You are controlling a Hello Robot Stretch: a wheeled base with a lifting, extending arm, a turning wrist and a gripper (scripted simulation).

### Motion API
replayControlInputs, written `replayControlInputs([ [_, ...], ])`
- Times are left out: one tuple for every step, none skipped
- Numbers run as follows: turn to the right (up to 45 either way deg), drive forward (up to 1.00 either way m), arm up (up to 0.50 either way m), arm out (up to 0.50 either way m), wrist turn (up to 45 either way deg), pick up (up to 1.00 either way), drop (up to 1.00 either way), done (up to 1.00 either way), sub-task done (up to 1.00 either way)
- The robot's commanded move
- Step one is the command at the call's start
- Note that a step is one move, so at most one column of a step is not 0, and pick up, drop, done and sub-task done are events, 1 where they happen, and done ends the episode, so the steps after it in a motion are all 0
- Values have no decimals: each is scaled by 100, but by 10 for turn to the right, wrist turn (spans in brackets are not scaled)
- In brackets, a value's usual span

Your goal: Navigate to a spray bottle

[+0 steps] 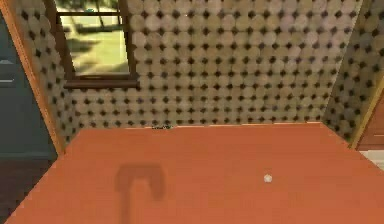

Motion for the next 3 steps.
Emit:
replayControlInputs([
  [-450, 0, 0, 0, 0, 0, 0, 0, 0],
  [-240, 0, 0, 0, 0, 0, 0, 0, 0],
  [0, 100, 0, 0, 0, 0, 0, 0, 0],
])
